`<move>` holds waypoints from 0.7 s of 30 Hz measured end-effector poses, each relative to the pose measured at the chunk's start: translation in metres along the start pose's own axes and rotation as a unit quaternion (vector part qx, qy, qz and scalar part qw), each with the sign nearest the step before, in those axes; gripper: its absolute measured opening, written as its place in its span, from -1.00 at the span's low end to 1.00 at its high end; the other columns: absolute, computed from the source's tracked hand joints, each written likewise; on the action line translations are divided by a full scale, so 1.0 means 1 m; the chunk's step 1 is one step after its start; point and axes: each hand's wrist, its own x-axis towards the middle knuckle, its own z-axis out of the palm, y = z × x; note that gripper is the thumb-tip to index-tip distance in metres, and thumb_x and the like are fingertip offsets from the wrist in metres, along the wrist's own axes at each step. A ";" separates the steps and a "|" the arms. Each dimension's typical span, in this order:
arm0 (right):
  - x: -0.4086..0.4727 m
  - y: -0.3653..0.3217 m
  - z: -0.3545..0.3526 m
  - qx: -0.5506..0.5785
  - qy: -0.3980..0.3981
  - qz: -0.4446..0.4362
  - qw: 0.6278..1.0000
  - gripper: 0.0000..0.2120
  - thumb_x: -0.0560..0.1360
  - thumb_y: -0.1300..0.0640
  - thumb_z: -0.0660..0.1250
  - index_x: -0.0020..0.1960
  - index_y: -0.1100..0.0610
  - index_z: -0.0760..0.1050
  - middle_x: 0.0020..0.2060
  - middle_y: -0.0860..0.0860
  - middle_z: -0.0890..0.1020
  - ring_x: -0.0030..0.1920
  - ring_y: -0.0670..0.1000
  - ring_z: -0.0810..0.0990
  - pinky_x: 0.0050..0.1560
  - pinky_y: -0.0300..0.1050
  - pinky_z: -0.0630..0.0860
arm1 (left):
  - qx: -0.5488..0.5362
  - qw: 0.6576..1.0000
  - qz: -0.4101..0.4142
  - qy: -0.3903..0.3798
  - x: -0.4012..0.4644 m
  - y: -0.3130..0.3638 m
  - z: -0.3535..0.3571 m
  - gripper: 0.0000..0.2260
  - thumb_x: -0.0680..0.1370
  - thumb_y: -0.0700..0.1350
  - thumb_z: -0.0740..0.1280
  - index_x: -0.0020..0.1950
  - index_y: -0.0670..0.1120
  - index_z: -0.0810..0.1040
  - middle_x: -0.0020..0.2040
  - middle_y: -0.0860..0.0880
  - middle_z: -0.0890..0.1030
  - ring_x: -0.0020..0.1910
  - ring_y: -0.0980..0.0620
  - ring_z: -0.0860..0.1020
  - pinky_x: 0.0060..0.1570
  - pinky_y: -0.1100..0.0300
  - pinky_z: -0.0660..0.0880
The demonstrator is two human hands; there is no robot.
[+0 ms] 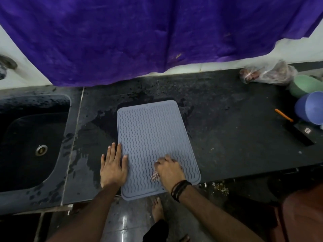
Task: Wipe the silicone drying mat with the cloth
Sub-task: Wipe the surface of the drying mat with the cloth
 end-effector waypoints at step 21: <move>-0.043 0.014 -0.016 0.090 0.033 0.040 0.995 -0.72 0.49 0.14 0.36 0.20 0.05 0.54 0.16 -0.01 0.58 0.21 0.03 0.44 0.14 -0.01 0.52 | -0.008 1.000 0.003 0.013 0.000 0.003 -0.003 -0.38 0.63 0.22 -0.11 0.65 -0.01 0.05 0.65 -0.02 0.04 0.63 0.02 -0.04 0.59 -0.06 -0.11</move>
